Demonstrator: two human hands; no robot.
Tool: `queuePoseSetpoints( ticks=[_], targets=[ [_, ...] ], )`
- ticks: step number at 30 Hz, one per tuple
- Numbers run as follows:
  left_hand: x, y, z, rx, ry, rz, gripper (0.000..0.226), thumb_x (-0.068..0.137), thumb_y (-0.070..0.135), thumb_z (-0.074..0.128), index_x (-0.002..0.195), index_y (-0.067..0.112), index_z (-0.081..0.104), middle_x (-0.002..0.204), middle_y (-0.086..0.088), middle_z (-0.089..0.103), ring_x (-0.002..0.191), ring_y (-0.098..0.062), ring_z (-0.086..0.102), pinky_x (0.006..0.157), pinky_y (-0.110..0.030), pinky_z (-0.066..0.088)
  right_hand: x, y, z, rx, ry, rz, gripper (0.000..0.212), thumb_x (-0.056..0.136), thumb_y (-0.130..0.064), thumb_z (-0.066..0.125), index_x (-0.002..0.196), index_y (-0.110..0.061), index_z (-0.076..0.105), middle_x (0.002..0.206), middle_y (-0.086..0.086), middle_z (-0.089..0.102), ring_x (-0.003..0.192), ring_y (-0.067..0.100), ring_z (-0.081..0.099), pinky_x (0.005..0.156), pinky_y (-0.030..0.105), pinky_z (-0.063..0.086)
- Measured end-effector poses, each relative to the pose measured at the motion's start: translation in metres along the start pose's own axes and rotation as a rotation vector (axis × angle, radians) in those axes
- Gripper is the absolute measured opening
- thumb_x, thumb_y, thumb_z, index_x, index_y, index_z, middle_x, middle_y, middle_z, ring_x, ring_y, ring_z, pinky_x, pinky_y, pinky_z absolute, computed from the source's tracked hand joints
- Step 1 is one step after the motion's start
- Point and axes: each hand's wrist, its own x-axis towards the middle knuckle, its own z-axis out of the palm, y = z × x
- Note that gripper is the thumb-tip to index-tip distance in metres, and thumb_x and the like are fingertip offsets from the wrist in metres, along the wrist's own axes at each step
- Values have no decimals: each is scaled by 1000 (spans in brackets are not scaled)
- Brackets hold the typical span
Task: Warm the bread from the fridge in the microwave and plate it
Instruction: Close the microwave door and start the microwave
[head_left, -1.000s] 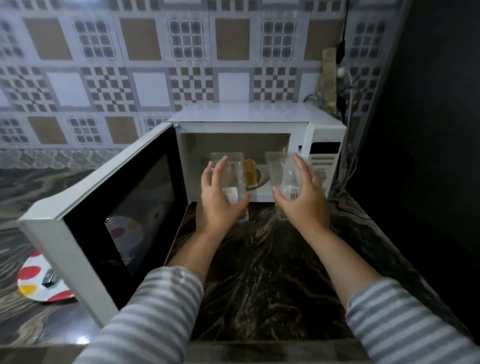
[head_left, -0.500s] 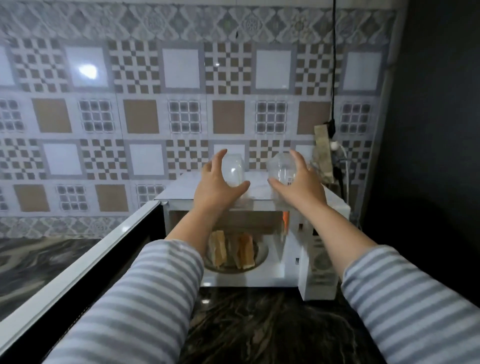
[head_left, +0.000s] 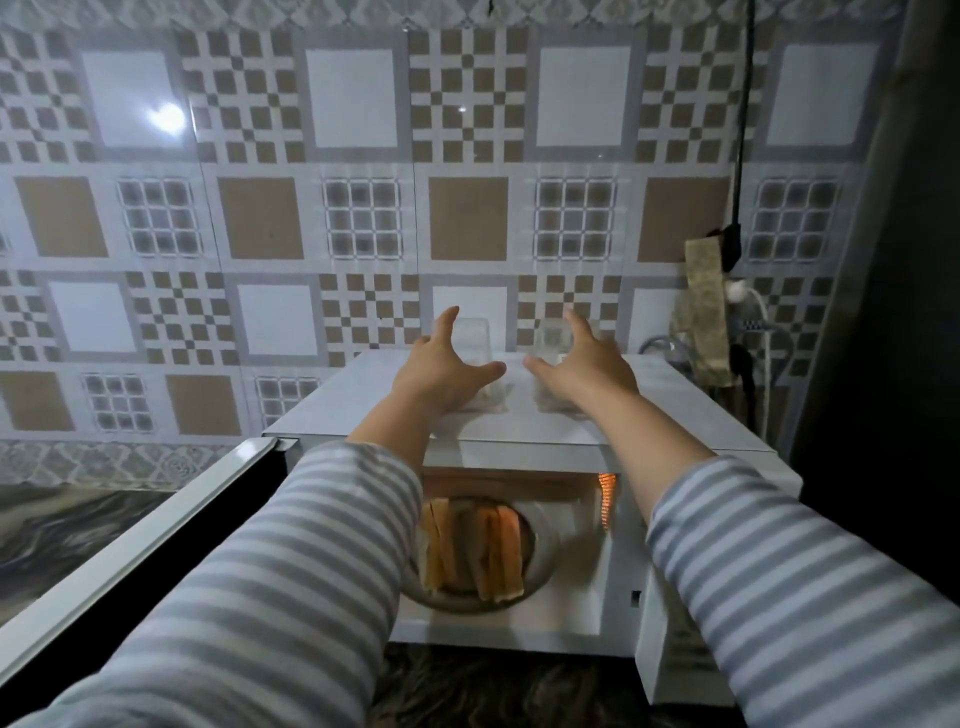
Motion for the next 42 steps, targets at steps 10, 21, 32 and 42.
queuePoseSetpoints(
  ticks=[10, 21, 32, 42],
  targets=[
    [-35, 15, -33, 106, 97, 44, 92, 88, 66, 43, 150, 29, -15, 161, -3, 3, 139, -30, 33, 105, -48, 36, -34, -12, -23, -97, -10, 39, 78, 87, -65, 47, 150, -41, 8, 158, 12, 17, 140, 40, 26, 108, 51, 34],
    [-157, -5, -115, 209, -102, 163, 73, 94, 37, 51, 152, 17, 12, 152, -12, 33, 135, -33, 37, 109, -43, 35, -221, -55, -28, -190, 39, 41, 54, 94, -52, 44, 142, -30, 36, 149, 12, 31, 135, 36, 29, 109, 50, 30],
    [-254, -83, -215, 175, -418, 189, 56, 97, 56, 32, 142, 25, 42, 150, -3, 38, 137, -26, 35, 112, -41, 24, -402, -156, 3, -115, -47, -9, 59, 92, -59, 40, 144, -33, 34, 156, 8, 24, 144, 33, 19, 113, 52, 24],
    [-280, -130, -211, -131, -497, 113, 75, 85, 77, 7, 134, 41, 50, 148, 3, 41, 137, -20, 34, 117, -43, 16, -469, -189, 33, -24, -120, 3, 72, 89, -69, 31, 149, -30, 22, 160, 7, 14, 148, 30, 6, 117, 55, 10]
  ],
)
